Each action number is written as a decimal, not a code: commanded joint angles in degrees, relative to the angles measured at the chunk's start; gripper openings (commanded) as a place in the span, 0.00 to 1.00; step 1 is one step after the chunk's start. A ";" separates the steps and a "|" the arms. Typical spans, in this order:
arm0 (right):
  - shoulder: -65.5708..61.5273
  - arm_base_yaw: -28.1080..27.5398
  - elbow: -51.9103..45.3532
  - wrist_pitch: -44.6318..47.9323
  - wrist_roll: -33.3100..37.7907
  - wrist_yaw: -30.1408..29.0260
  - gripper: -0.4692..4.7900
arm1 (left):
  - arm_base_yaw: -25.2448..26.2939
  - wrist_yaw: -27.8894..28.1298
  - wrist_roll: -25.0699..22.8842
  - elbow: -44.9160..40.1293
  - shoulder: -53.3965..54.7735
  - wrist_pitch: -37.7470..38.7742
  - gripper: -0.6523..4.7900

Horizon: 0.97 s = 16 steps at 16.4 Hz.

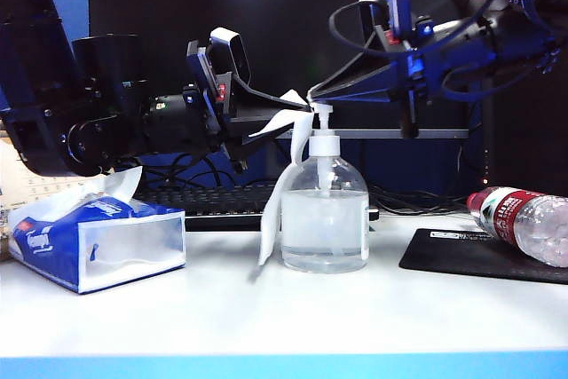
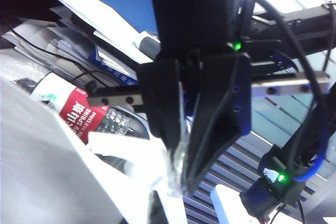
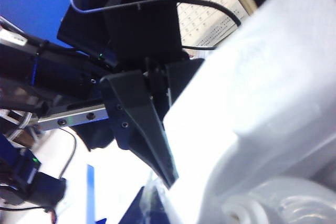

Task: Pull out a tissue from the tissue dispenser, then press the switch of the alcohol sanitizer bottle to drop some sanitizer on the paper tissue, and finally place the treated tissue on the table.

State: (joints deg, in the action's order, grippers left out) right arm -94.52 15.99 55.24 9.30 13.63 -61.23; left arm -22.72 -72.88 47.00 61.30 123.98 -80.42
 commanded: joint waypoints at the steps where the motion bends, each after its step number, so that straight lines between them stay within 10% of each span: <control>1: -0.09 -0.07 -0.15 -1.36 -0.61 1.05 0.08 | 0.00 -0.04 -0.24 0.20 -0.26 -1.01 0.11; 16: 6.88 -0.17 -0.07 2.47 0.04 6.21 0.08 | 1.01 -5.99 -20.31 8.22 -0.09 24.76 0.11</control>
State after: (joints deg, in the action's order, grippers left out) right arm -87.92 15.73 55.05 11.07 13.63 -54.63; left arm -21.71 -78.00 30.15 69.43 123.98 -58.76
